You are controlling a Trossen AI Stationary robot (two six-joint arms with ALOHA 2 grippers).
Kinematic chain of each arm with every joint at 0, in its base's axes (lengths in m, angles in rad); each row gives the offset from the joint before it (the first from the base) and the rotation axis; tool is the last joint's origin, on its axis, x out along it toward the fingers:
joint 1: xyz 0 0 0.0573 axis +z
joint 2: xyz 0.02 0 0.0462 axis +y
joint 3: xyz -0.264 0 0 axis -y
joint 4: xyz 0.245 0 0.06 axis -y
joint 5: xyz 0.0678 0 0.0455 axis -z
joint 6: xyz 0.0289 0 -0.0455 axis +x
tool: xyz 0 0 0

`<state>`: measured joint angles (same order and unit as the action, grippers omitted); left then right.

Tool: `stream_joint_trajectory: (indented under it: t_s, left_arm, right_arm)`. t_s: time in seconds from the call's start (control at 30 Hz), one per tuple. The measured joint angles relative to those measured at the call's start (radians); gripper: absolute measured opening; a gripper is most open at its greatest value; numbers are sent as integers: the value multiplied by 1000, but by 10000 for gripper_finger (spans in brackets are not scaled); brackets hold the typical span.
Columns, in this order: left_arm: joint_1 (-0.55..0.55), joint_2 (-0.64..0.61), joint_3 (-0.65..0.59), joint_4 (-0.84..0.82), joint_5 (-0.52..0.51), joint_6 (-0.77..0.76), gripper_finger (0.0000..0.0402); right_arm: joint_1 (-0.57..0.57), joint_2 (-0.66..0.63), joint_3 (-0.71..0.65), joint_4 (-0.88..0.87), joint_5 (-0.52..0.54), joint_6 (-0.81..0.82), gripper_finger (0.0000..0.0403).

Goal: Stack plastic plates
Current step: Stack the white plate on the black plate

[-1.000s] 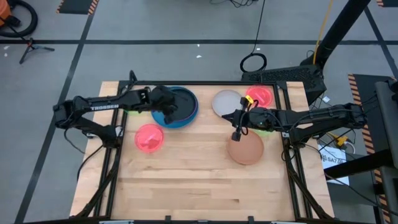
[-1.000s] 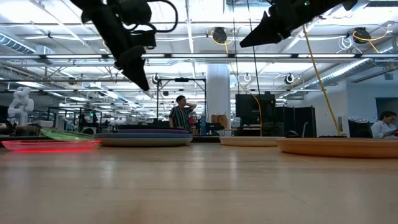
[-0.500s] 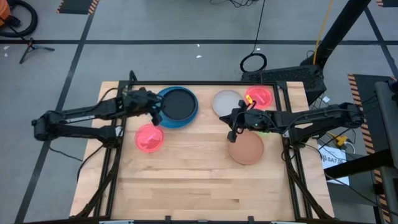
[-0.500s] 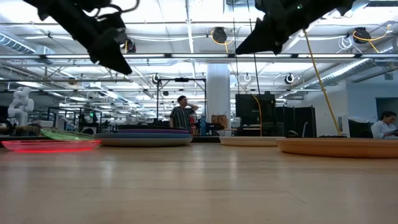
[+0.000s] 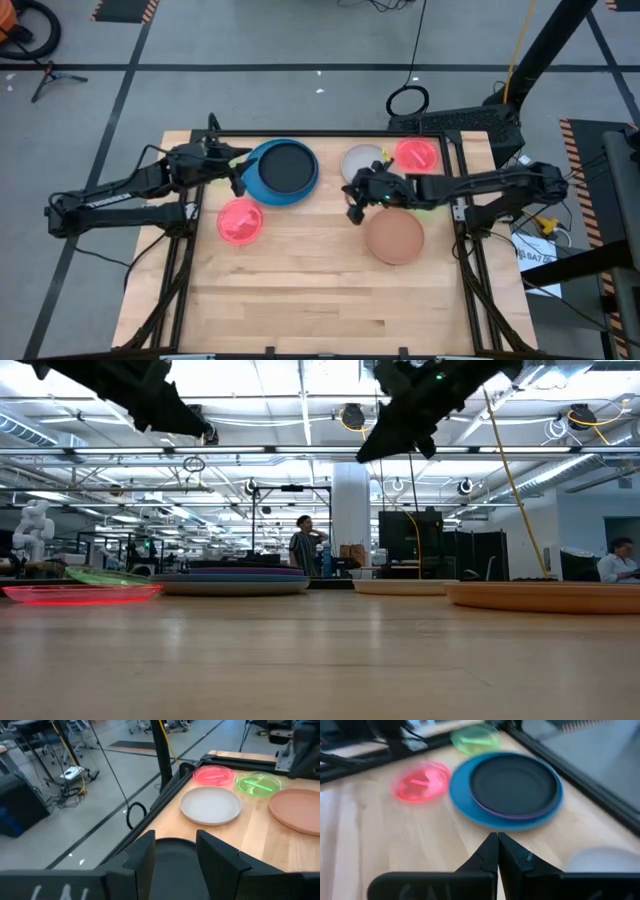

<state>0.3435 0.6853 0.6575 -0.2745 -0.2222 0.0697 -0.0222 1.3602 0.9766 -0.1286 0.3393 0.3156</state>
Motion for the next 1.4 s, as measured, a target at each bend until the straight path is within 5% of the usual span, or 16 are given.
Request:
stream_joint_trajectory:
  t_s: [0.23, 0.4, 0.6, 1.0, 1.4]
  left_arm:
    - [0, -1, 0, -4, 0, 3, 149]
    - [0, -1, 0, -5, 0, 1, 149]
    - [0, -1, 0, -8, 1, 4, 149]
    - [0, -1, 0, -14, 1, 5, 149]
    - [0, 0, 0, -18, 2, -1, 149]
  right_arm:
    - [-106, 160, 266, -501, -42, 260, 0]
    - [-199, 294, 381, -692, -130, 246, 0]
    - [-271, 409, 392, -667, -194, 129, 12]
    - [-325, 530, 392, -632, -208, 100, 127]
    - [-324, 632, 392, -570, -205, 44, 120]
